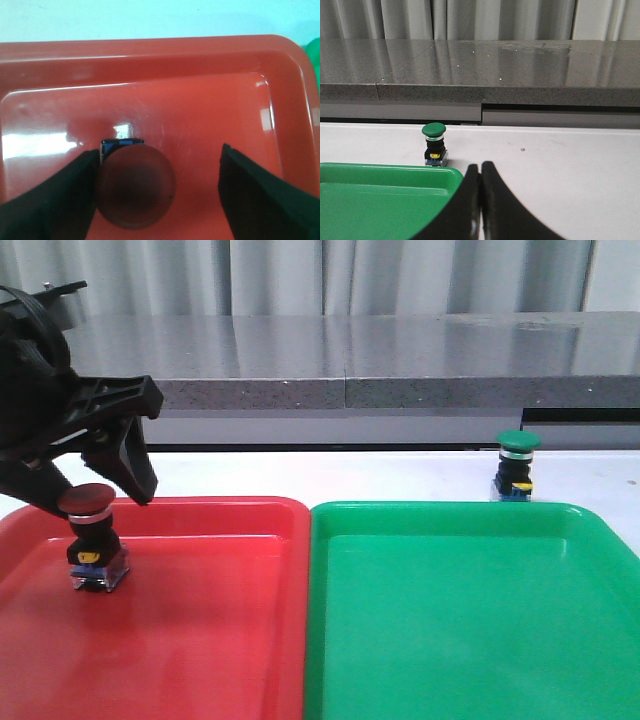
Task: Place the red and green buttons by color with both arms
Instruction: 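Open the left gripper and raise it away from the button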
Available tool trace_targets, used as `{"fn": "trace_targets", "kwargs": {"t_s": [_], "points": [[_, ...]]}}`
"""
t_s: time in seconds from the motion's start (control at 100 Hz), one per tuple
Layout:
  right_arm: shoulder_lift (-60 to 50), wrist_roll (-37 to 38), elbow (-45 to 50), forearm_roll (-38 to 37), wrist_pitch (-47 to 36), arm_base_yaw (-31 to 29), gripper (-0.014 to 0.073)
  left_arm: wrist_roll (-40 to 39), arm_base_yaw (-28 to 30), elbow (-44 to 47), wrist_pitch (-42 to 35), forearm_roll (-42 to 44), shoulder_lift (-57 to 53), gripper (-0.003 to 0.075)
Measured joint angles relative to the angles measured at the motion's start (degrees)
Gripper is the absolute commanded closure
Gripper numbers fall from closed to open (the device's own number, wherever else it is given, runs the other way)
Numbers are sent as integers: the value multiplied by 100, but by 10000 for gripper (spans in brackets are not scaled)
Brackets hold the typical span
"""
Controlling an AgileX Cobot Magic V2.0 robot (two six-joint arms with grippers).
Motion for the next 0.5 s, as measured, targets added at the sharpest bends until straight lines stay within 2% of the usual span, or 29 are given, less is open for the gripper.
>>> {"fn": "trace_targets", "kwargs": {"t_s": [0.35,0.5], "points": [[0,0,0,0,0,0,660,0,0,0,0,124,0,230],[0,0,0,0,0,0,660,0,0,0,-11,214,0,172]]}}
